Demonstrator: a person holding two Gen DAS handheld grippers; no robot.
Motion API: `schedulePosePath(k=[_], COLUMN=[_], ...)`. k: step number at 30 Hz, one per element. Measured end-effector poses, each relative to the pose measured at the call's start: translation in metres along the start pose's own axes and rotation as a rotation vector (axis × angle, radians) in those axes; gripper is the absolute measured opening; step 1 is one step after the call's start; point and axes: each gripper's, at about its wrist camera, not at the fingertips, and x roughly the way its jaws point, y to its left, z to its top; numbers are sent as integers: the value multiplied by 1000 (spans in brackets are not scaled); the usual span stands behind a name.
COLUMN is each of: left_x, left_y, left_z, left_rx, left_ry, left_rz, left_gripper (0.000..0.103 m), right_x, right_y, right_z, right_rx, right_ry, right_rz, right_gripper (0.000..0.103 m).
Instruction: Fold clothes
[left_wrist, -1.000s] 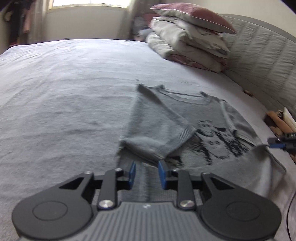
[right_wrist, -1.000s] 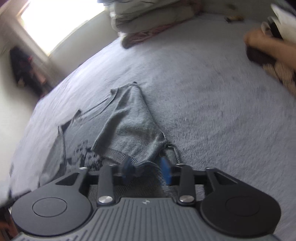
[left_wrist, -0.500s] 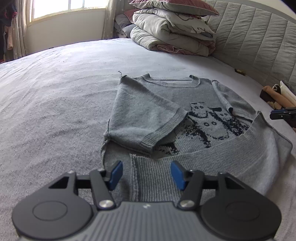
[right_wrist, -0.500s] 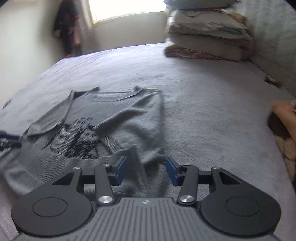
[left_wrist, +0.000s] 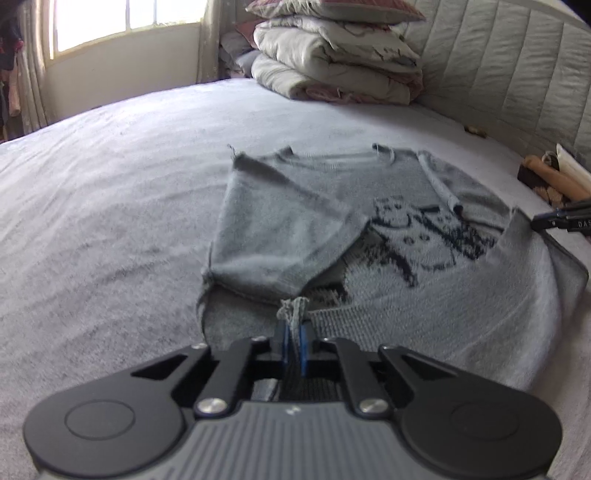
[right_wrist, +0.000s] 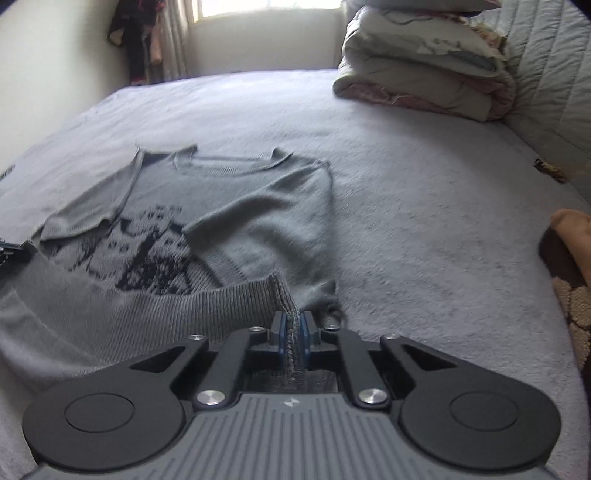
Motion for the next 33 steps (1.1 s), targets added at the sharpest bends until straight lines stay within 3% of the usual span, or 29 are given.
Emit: schedulePosePath(k=[7,14,26,33], left_x=[-14,3,51,73], left_y=[12,33,33,34], left_z=[11,34,64,59], left_rx=[-47,-78,-92,-108], left_ry=[-91,-150,-133,-52], left_rz=[18,113,185,241], left_gripper=[6,6,6,8], right_x=[-8,6,42,55], right_y=[-1,-5,-9,-12], right_z=[10,24,30,24], right_rx=[22,76,156,173], right_ry=[-68,-124,-83,-49], right_rz=[-40,-139,-227,-221], right_gripper=[8,8,8,9])
